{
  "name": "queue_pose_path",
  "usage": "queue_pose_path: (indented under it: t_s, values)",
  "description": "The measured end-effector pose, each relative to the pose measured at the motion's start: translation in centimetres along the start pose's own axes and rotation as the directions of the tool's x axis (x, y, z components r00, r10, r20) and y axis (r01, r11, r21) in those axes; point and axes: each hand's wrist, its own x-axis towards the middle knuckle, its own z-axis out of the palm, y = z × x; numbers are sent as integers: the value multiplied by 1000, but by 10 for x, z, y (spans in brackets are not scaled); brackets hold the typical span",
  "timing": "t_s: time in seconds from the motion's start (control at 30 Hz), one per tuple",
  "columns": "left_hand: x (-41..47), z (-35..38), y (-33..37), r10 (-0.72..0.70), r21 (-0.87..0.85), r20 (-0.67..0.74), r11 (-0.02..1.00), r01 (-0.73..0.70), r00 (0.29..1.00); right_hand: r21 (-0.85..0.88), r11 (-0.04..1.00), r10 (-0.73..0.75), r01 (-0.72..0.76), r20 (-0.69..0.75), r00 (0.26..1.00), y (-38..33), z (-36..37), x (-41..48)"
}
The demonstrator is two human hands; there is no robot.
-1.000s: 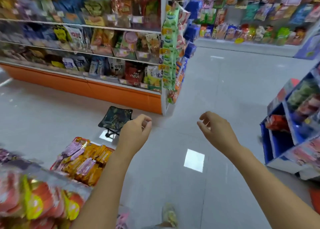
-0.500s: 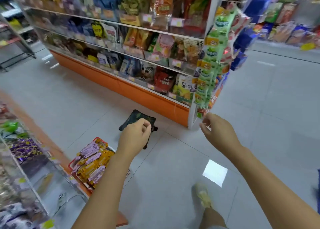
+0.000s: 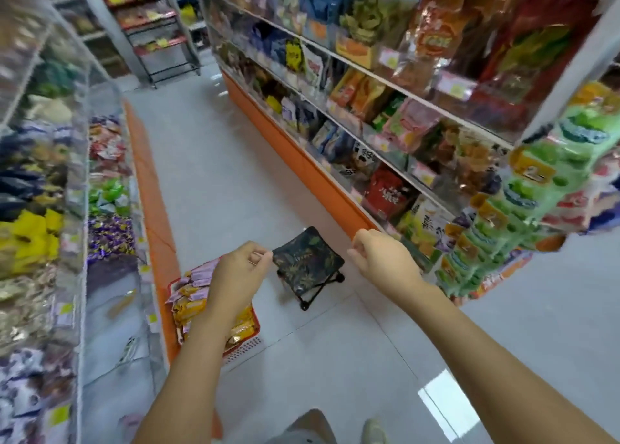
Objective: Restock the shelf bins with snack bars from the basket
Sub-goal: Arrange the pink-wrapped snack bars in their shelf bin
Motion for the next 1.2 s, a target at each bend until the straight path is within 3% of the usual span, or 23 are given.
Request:
queue_pose_path:
  t_s: [0.27, 0.5, 0.73, 0.97, 1.2]
  values:
    - [49, -22, -59, -191, -39, -231, 982, 187, 954, 33, 981, -194, 191, 140, 971, -25, 40, 116]
    - [135, -51, -123, -320, -111, -270, 947, 301, 908, -11, 955, -283, 297, 269, 921, -74, 82, 234]
    - [199, -111, -212, -473, -107, -302, 880, 463, 828, -27, 897, -403, 442, 362, 840, -169, 140, 362]
    - [196, -148, -256, -665, -230, -375, 742, 629, 647, 42, 812, -549, 582, 392, 738, -271, 186, 438]
    - [189, -161, -283, -773, -335, -395, 624, 705, 496, 95, 720, -638, 688, 481, 601, -351, 244, 485]
